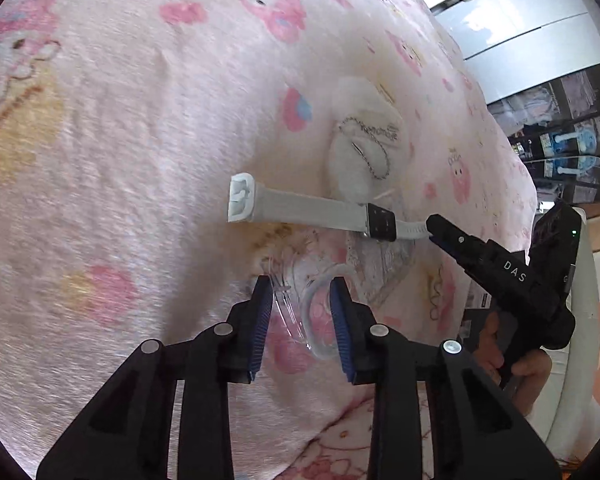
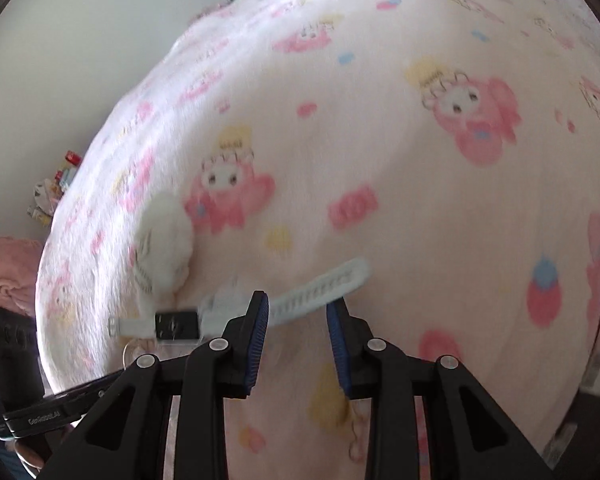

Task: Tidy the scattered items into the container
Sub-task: 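Grasp the clear phone case with the right gripper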

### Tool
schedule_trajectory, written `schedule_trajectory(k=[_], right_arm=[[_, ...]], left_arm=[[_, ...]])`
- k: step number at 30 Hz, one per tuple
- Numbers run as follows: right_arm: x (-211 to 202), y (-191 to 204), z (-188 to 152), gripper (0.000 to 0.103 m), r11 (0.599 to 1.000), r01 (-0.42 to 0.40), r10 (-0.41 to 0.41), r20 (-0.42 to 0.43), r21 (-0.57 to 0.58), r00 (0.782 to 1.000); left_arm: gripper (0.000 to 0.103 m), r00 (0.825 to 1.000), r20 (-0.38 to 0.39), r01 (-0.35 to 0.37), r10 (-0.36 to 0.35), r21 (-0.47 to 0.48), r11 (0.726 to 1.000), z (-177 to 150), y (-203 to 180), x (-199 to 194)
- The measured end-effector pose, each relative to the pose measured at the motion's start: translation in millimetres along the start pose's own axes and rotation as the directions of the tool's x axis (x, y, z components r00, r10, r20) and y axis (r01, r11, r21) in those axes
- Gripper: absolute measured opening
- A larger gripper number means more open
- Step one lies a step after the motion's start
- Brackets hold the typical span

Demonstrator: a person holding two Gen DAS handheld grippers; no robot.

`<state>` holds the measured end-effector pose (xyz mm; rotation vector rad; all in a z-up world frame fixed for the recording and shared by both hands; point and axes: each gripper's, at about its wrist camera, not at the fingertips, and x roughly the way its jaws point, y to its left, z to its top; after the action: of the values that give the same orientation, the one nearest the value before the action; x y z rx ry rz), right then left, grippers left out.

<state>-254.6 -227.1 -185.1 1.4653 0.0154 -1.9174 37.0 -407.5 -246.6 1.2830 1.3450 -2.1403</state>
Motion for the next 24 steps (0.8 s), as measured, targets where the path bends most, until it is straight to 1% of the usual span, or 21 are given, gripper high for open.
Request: schedule_trajectory(k=[2,3,5,7,8,9,11,12,13,17,19,20,22,24], right_arm=[[9.4,3.8,-0.9,0.026,1.000,0.016,-0.015,-0.063,0.015,0.998],[7.6,6.2,-5.0,0.026,1.000,0.013,-0.012,-0.065,0.016,0.998],[-0.5,9.2,-17.2,0.026,1.000,-0.013,0.014,-0.056,0.011,0.998],[-1.8,9.2,-28.5,0.026,0.999,-0.046,0.047,-0.088,0.018,0.995],[2.6,10.6,-30.2,0.026,0.998,-0.069,0.069,-0.117,0.008,0.991],[10.2,19.8,-29.3,0.026,0.997,-0.077,0.076,-0.134,-0.006,0.988],[22.2,24.0,-21.2,0.026,0.998,-0.062,0.057,-0.145,-0.030,0.988],[28.6,26.1,-14.9,0.026,0.997,-0.071,0.066,-0.147,-0.030,0.987],[32.7,28.2,-10.0,0.029,0.996,-0.081,0.075,-0.150,-0.030,0.986],[45.7,37.9,2.0,0.031,0.994,-0.080,0.069,-0.155,-0.068,0.986],[41.0,41.9,-0.4,0.031,0.993,-0.070,0.056,-0.155,-0.090,0.986],[36.4,43.7,-3.3,0.031,0.993,-0.068,0.052,-0.156,-0.101,0.986],[25.5,45.5,-12.5,0.031,0.991,-0.092,0.074,-0.179,-0.094,0.981],[13.8,48.5,-26.0,0.031,0.990,-0.109,0.089,-0.206,-0.086,0.975]], left_arm=[[0.030,1.000,-0.003,0.004,-0.004,-0.021,1.000,-2.0,5.2,0.2],[0.030,1.000,-0.010,0.004,-0.004,-0.021,1.000,-4.6,7.4,1.6],[0.030,1.000,-0.027,0.007,-0.008,-0.017,1.000,-10.3,10.5,7.0],[0.030,0.999,-0.031,0.008,-0.008,-0.006,1.000,-13.7,9.0,11.2],[0.030,1.000,-0.028,0.009,-0.009,0.001,1.000,-14.1,7.9,12.1],[0.031,1.000,-0.029,0.011,-0.011,0.007,1.000,-13.7,6.7,13.1],[0.031,1.000,-0.030,0.007,-0.007,0.004,1.000,-10.6,5.7,15.0],[0.031,1.000,-0.029,0.007,-0.007,0.003,1.000,-8.9,5.8,14.8],[0.032,1.000,-0.024,0.006,-0.006,0.001,1.000,-6.9,5.7,15.3],[0.035,1.000,-0.026,0.004,-0.005,-0.018,1.000,-0.3,7.5,22.8],[0.036,1.000,-0.020,0.002,-0.002,-0.009,1.000,-4.1,11.3,14.6],[0.039,1.000,-0.016,0.008,-0.008,-0.003,1.000,-5.3,10.0,11.4],[0.040,1.000,-0.007,-0.001,0.001,0.012,1.000,-9.5,11.1,1.3],[0.040,1.000,-0.020,-0.008,0.009,0.030,1.000,-14.0,9.4,-3.8]])
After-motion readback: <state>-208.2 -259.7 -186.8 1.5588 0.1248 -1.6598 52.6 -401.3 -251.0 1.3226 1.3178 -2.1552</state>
